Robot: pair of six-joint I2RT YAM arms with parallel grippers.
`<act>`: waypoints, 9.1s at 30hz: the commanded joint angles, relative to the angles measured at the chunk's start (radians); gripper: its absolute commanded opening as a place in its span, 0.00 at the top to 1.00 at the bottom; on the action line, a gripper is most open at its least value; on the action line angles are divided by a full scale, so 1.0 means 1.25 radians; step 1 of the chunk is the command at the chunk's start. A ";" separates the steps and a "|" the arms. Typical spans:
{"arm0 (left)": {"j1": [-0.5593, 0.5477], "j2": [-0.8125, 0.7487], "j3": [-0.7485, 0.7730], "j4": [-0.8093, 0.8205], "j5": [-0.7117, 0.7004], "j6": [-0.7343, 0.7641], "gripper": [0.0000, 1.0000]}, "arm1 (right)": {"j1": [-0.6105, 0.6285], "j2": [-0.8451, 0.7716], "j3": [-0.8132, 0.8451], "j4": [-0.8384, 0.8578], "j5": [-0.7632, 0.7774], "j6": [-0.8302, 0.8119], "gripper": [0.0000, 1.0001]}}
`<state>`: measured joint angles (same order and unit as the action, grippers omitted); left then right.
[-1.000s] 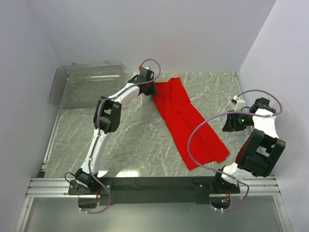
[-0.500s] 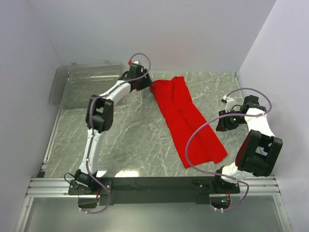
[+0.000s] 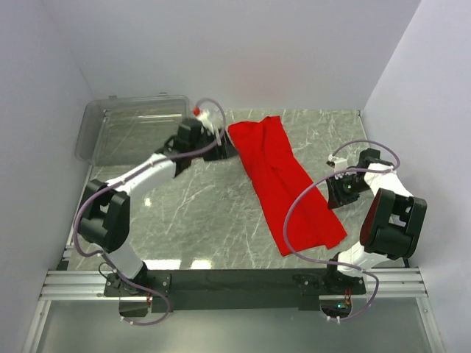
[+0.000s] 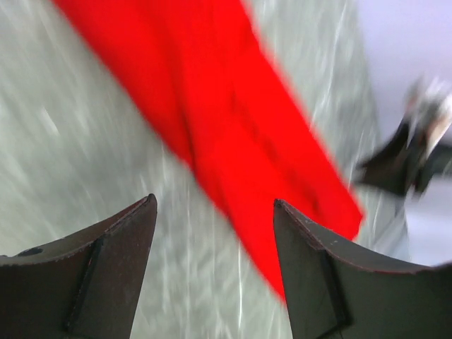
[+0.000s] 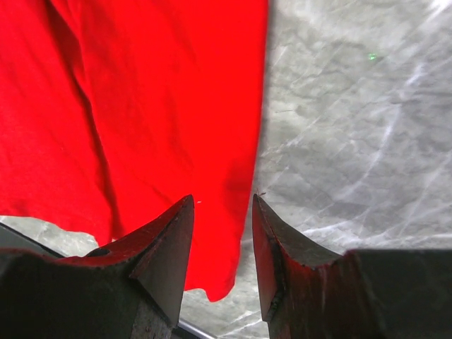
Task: Fold and stack the t-shirts
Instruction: Fold the tshirt
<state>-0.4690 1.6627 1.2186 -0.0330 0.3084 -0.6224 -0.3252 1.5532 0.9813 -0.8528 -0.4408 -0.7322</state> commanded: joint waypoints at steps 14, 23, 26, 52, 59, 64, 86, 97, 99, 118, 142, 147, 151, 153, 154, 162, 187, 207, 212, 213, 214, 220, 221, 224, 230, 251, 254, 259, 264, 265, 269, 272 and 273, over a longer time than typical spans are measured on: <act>-0.149 0.017 -0.196 0.085 0.144 -0.063 0.29 | 0.063 0.090 -0.017 0.040 0.099 0.065 0.55; -0.190 0.059 -0.186 0.071 0.172 -0.054 0.29 | 0.088 0.098 -0.052 0.045 0.102 0.079 0.68; -0.209 0.084 -0.175 0.063 0.202 -0.040 0.29 | 0.093 0.090 -0.060 0.044 0.086 0.078 0.77; -0.373 0.095 -0.225 0.047 0.254 -0.091 0.29 | 0.033 -0.088 -0.014 -0.011 0.025 0.112 0.46; -0.440 0.096 -0.236 0.082 0.221 -0.190 0.29 | 0.007 -0.105 -0.036 0.012 -0.068 0.027 0.44; -0.463 0.119 -0.199 0.063 0.183 -0.231 0.30 | 0.006 -0.096 -0.055 -0.077 -0.088 -0.079 0.44; -0.491 0.269 -0.060 -0.093 0.132 -0.270 0.73 | -0.009 -0.210 -0.157 -0.070 -0.009 -0.079 0.44; -0.455 0.194 -0.160 -0.062 0.107 -0.290 0.99 | -0.012 -0.201 -0.154 -0.099 -0.015 -0.120 0.44; -0.437 0.167 -0.193 -0.062 0.098 -0.287 0.99 | -0.011 -0.188 -0.154 -0.113 -0.020 -0.138 0.44; -0.377 0.111 -0.256 0.005 0.205 -0.207 0.99 | 0.037 -0.098 -0.174 -0.195 -0.004 -0.120 0.58; -0.404 0.109 -0.245 0.062 0.249 -0.236 0.99 | 0.071 0.025 -0.125 -0.187 0.122 -0.055 0.16; -0.404 0.118 -0.240 0.067 0.255 -0.235 0.99 | 0.118 0.028 -0.132 -0.163 0.135 -0.045 0.22; -0.404 0.120 -0.226 0.058 0.256 -0.227 0.99 | 0.158 0.053 -0.125 -0.177 0.107 -0.043 0.27; -0.404 0.118 -0.225 0.060 0.255 -0.227 0.99 | 0.162 0.066 -0.122 -0.178 0.100 -0.036 0.30; -0.404 0.118 -0.228 0.061 0.258 -0.229 0.99 | 0.162 0.078 -0.124 -0.174 0.095 -0.034 0.31; -0.404 0.113 -0.236 0.069 0.259 -0.232 0.99 | 0.190 0.096 -0.129 -0.157 0.112 0.005 0.39; -0.404 0.020 -0.221 -0.048 0.237 -0.181 0.99 | 0.093 -0.030 -0.006 -0.362 -0.117 -0.105 1.00; -0.319 0.064 -0.057 -0.133 0.286 -0.151 0.99 | 0.070 0.070 0.123 -0.409 -0.150 -0.072 1.00; -0.318 0.086 -0.035 -0.148 0.303 -0.160 0.99 | 0.074 0.105 0.122 -0.393 -0.108 -0.009 1.00; -0.317 0.087 -0.035 -0.147 0.304 -0.162 0.99 | 0.074 0.110 0.128 -0.398 -0.106 -0.007 1.00; -0.316 0.087 -0.036 -0.147 0.307 -0.165 0.99 | 0.074 0.116 0.141 -0.406 -0.108 -0.002 1.00; -0.307 0.097 -0.054 -0.165 0.305 -0.162 0.99 | 0.085 0.145 0.117 -0.386 -0.071 0.003 0.96; -0.307 0.101 -0.063 -0.170 0.305 -0.161 0.99 | 0.086 0.145 0.105 -0.373 -0.063 0.004 0.96; -0.307 0.115 -0.080 -0.175 0.301 -0.157 0.99 | 0.091 0.143 0.059 -0.325 -0.030 0.010 0.96; -0.310 0.136 -0.090 -0.177 0.319 -0.157 0.99 | 0.098 0.128 0.014 -0.273 -0.007 0.013 0.94; -0.305 0.194 -0.032 -0.153 0.366 -0.186 0.99 | 0.098 -0.162 -0.045 -0.333 0.004 -0.516 0.27; -0.306 0.195 -0.036 -0.149 0.369 -0.184 0.99 | 0.103 -0.249 -0.122 -0.295 0.014 -0.663 0.15; -0.305 0.187 -0.048 -0.142 0.366 -0.187 0.99 | 0.142 -0.269 -0.196 -0.215 0.061 -0.709 0.14; -0.306 0.181 -0.066 -0.125 0.366 -0.195 0.99 | 0.168 -0.304 -0.271 -0.166 0.080 -0.809 0.14; -0.305 0.179 -0.066 -0.125 0.364 -0.195 0.99 | 0.168 -0.320 -0.278 -0.166 0.081 -0.835 0.14; -0.305 0.172 -0.072 -0.118 0.360 -0.202 0.99 | 0.179 -0.360 -0.310 -0.171 0.059 -0.943 0.14; -0.305 0.171 -0.079 -0.106 0.358 -0.211 0.99 | 0.208 -0.397 -0.343 -0.147 0.059 -0.965 0.13; -0.305 0.170 -0.083 -0.102 0.358 -0.215 0.99 | 0.215 -0.406 -0.362 -0.130 0.061 -0.968 0.12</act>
<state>-0.8520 1.9049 1.1290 -0.2096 0.7406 -0.8719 -0.0860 1.0855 0.5659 -1.0626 -0.3569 -1.8450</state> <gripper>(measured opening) 0.015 0.873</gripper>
